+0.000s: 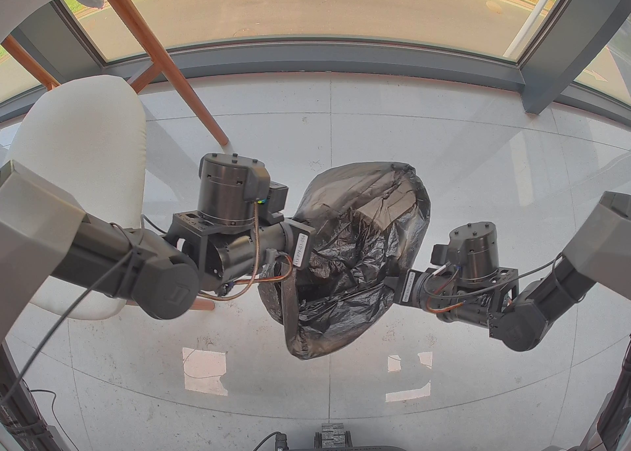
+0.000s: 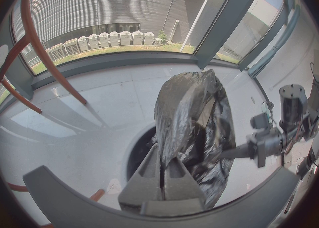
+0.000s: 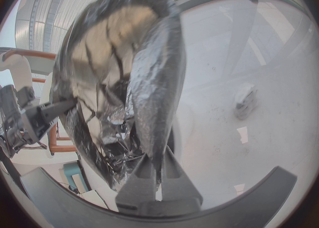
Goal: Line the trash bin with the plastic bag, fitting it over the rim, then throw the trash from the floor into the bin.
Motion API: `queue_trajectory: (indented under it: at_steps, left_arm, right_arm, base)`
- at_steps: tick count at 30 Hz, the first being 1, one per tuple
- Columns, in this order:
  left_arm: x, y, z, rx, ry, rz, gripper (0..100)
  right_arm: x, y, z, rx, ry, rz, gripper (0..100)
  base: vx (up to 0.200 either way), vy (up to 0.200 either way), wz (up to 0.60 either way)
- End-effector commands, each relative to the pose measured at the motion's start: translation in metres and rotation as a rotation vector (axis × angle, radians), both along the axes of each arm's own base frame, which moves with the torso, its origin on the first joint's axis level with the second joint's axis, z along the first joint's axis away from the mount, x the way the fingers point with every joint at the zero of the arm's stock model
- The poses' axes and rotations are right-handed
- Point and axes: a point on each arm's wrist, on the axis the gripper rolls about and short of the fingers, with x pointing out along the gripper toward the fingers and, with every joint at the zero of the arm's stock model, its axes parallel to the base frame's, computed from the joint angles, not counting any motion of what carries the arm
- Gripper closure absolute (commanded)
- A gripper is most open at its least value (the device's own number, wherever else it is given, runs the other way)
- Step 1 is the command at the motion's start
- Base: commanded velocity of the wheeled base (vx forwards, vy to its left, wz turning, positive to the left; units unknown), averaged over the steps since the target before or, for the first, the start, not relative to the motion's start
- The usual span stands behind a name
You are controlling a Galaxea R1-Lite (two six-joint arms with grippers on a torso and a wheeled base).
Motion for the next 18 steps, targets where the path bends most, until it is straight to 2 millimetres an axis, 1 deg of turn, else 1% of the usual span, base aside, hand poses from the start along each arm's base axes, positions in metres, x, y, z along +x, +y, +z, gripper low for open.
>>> queue_trajectory:
  at_steps: [1, 2, 3, 4, 8, 12, 14, 17, 18]
  left_arm:
    - [-0.007, 0.015, 0.015, -0.005, -0.007, 0.021, 100]
    - [-0.009, 0.016, 0.017, -0.007, -0.008, 0.021, 100]
    - [-0.008, 0.017, 0.016, -0.007, -0.006, 0.019, 100]
    - [-0.006, 0.022, 0.017, -0.004, 0.002, 0.03, 100]
    - [-0.007, 0.028, 0.012, 0.03, 0.057, 0.038, 100]
    - [-0.011, 0.035, -0.001, 0.067, 0.12, 0.047, 100]
    - [-0.009, 0.04, -0.009, 0.082, 0.142, 0.062, 100]
    - [-0.007, 0.042, -0.016, 0.088, 0.163, 0.071, 100]
    - [-0.003, 0.043, -0.02, 0.095, 0.172, 0.08, 100]
  right_arm:
    - [-0.001, -0.022, 0.022, 0.02, -0.029, -0.025, 100]
    - [-0.003, -0.027, 0.029, 0.024, -0.021, -0.02, 100]
    - [-0.003, -0.028, 0.03, 0.025, -0.018, -0.019, 100]
    - [-0.006, -0.033, 0.037, 0.026, 0.004, -0.01, 100]
    - [-0.01, -0.043, 0.043, -0.002, 0.036, 0.005, 100]
    - [-0.008, -0.05, 0.039, -0.041, 0.034, 0.004, 100]
    - [-0.004, -0.053, 0.034, -0.054, 0.037, -0.001, 100]
    - [0.0, -0.054, 0.027, -0.074, 0.044, 0.001, 100]
    - [0.0, -0.054, 0.025, -0.083, 0.047, 0.006, 100]
  base:
    - [0.0, 0.0, 0.0]
    - [0.0, 0.0, 0.0]
    - [0.0, 0.0, 0.0]
    - [0.0, 0.0, 0.0]
    - [0.0, 0.0, 0.0]
    - [0.0, 0.0, 0.0]
    - [0.0, 0.0, 0.0]
    - [0.0, 0.0, 0.0]
    - [0.0, 0.0, 0.0]
